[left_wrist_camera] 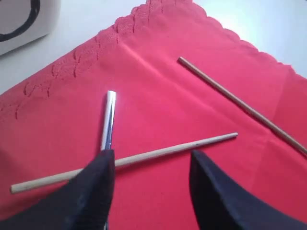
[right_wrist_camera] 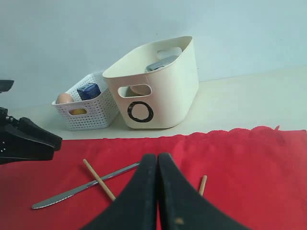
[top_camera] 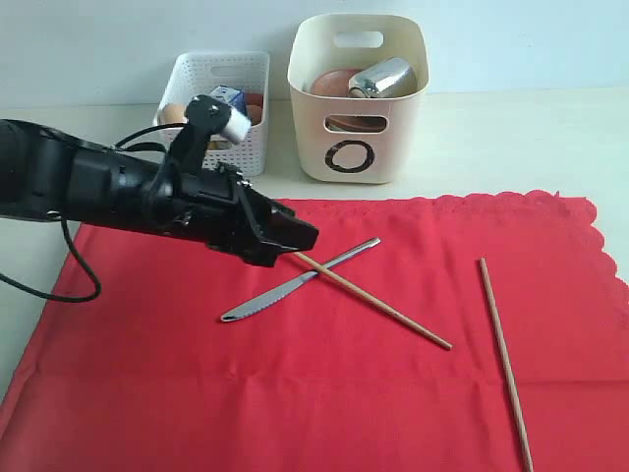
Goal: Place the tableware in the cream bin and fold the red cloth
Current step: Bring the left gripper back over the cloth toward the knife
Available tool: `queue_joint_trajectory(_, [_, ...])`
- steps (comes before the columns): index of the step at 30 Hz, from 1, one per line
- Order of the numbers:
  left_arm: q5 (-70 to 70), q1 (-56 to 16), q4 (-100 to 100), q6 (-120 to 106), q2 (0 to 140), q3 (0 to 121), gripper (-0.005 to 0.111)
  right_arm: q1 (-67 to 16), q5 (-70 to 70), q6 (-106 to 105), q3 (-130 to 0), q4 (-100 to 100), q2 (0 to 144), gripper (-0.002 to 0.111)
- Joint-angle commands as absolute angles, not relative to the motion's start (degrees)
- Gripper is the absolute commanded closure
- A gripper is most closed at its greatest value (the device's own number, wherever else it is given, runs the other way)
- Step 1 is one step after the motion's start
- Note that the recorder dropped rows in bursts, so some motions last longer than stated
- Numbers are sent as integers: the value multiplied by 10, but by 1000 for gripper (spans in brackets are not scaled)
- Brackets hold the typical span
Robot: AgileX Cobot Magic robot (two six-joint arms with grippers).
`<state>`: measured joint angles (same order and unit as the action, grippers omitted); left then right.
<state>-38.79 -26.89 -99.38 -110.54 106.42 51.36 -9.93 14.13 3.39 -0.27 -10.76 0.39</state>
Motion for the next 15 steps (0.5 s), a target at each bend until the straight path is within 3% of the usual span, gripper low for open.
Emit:
queue_joint_trajectory(1, [-306, -317, -973, -1110, 1067, 541, 47, -99, 137, 30, 0, -106, 0, 108])
queue_joint_trajectory(6, [-233, -363, -913, -1111, 1067, 560, 37, -99, 137, 30, 0, -106, 0, 108])
queue_joint_trajectory(15, [-192, -379, -871, -1203, 1067, 566, 38, -99, 137, 30, 0, -106, 0, 108])
